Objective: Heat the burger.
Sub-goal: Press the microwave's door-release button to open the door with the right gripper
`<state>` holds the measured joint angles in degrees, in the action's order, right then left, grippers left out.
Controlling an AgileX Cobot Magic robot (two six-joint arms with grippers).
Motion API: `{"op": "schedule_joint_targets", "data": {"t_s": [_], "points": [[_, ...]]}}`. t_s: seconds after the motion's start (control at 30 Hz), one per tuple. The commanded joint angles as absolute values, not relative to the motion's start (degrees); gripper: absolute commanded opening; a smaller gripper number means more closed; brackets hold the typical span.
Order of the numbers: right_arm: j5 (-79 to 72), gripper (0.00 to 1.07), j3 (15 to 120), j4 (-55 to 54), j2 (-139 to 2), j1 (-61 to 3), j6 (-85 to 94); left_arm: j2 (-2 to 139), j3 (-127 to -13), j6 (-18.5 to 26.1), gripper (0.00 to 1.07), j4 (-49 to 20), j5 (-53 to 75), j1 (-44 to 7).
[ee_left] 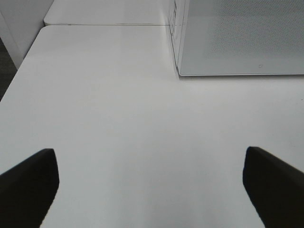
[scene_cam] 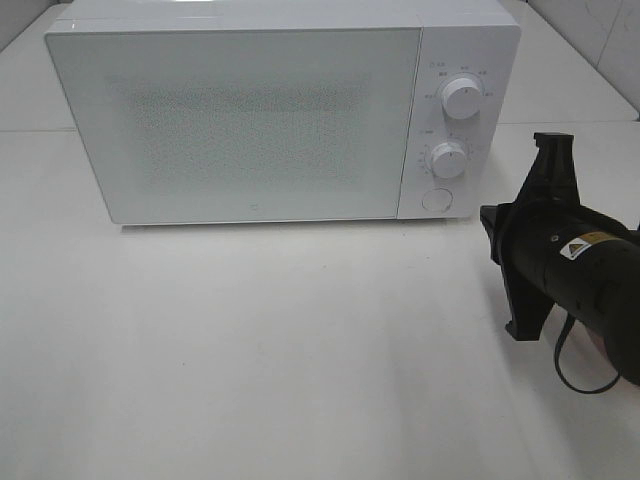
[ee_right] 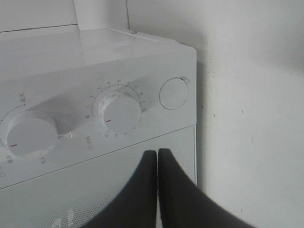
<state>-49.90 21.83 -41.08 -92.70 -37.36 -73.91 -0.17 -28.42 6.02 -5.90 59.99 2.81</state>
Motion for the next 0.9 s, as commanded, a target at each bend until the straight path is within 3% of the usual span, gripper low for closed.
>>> {"op": "schedule_joint_targets", "data": {"t_s": [0.03, 0.33, 0.9], "points": [[-49.1, 0.0, 21.77, -39.59, -92.82, -37.24, -75.46, -1.66, -28.42, 5.61, 1.01, -6.13, 59.3, 3.04], [-45.95, 0.0, 22.29, -30.19, -93.45, -30.08, -78.32, -1.66, -28.42, 5.61, 1.01, -6.13, 59.3, 3.04], [-45.49, 0.0, 28.13, -15.41, -102.73, -23.55, -86.92, -1.66, -28.42, 5.61, 1.01, -6.13, 59.3, 3.04]]}}
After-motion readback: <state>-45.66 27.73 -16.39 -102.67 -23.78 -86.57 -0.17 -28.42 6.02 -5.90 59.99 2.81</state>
